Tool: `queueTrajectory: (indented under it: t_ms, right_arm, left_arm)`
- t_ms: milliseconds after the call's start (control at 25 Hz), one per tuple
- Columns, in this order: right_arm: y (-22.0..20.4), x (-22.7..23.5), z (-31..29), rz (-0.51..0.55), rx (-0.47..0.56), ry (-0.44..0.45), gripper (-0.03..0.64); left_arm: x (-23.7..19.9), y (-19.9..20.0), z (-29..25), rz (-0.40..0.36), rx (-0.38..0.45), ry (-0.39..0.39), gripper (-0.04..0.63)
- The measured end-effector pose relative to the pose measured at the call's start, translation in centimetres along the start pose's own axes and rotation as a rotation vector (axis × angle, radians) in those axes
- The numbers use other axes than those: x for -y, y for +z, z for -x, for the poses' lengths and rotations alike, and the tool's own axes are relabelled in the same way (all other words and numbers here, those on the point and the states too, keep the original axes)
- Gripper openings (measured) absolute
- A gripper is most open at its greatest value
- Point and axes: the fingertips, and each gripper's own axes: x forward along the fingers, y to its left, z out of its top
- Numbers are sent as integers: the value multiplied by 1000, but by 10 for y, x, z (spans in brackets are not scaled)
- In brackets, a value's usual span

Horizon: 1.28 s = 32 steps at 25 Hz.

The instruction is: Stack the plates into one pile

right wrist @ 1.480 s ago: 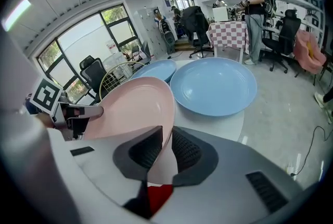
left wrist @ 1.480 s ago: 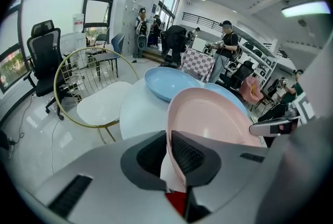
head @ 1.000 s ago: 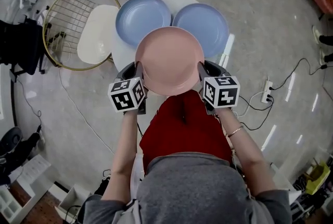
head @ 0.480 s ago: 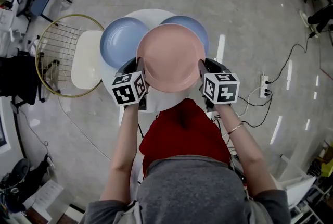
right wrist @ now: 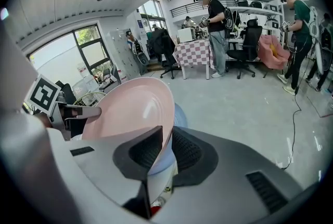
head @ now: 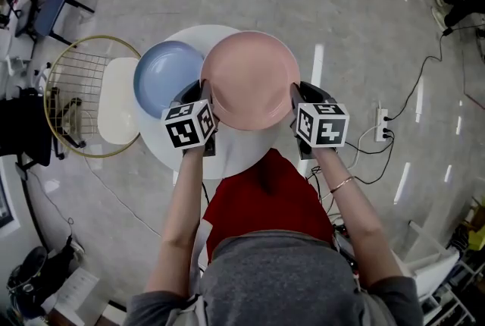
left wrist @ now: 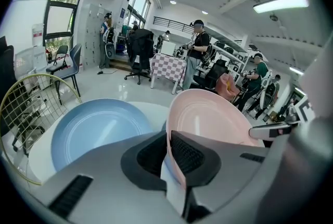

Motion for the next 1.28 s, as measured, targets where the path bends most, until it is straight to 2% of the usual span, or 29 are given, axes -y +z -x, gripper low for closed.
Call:
queueTrajectory:
  t_ms: [360, 680, 1280]
  right_arm:
    - [5, 16, -32, -5, -46, -23, 72]
    - [4, 7, -45, 20, -87, -35, 72]
    - [-8, 15, -60, 58, -137, -51, 72]
  left_arm:
    - [-4, 0, -32, -10, -44, 14, 37]
    - [-19, -2, -37, -12, -78, 32, 38]
    - [-21, -19, -50, -43, -120, 68, 48]
